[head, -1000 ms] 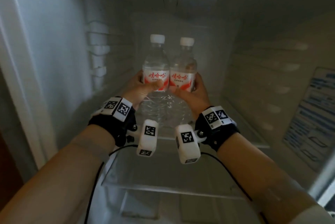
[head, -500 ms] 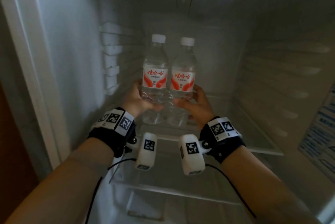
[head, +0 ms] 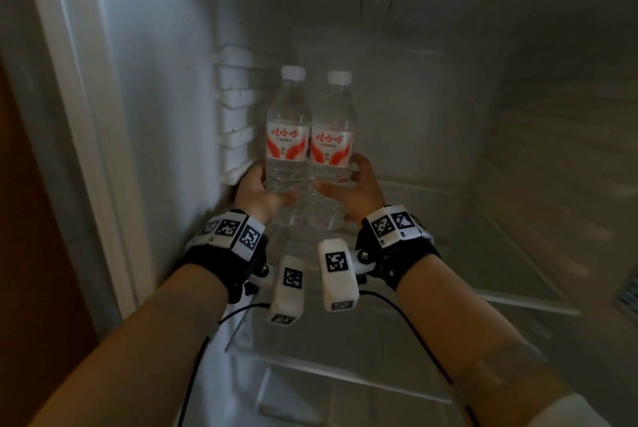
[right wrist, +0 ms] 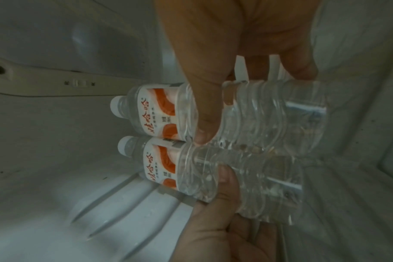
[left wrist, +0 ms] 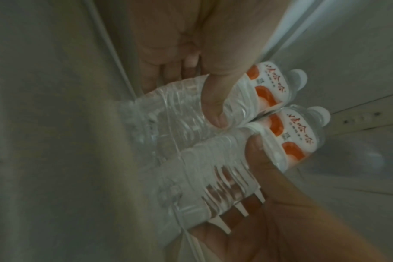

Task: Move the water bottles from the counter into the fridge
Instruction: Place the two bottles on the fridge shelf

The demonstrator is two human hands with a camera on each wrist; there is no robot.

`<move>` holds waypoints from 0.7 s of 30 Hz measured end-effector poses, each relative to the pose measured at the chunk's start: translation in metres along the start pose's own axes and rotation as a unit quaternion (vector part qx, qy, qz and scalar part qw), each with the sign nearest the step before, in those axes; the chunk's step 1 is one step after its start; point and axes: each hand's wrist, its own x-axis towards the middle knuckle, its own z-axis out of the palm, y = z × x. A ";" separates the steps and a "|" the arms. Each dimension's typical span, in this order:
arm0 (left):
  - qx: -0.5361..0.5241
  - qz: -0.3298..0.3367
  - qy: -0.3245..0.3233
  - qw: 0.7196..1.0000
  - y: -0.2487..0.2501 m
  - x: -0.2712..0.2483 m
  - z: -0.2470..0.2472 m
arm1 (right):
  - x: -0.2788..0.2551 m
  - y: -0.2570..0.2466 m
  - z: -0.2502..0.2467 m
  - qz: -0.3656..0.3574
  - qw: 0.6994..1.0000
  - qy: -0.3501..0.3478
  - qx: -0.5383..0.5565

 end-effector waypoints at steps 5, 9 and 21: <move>0.017 -0.006 -0.006 1.000 0.001 0.002 -0.001 | -0.008 -0.004 0.002 -0.005 1.000 -0.022 -0.003; -0.066 -0.033 -0.011 0.997 0.007 -0.025 -0.012 | -0.025 -0.015 0.013 -0.100 0.988 0.117 0.013; -0.027 0.106 0.169 0.979 0.048 -0.243 -0.169 | -0.206 -0.063 0.159 -0.427 0.870 -0.197 0.151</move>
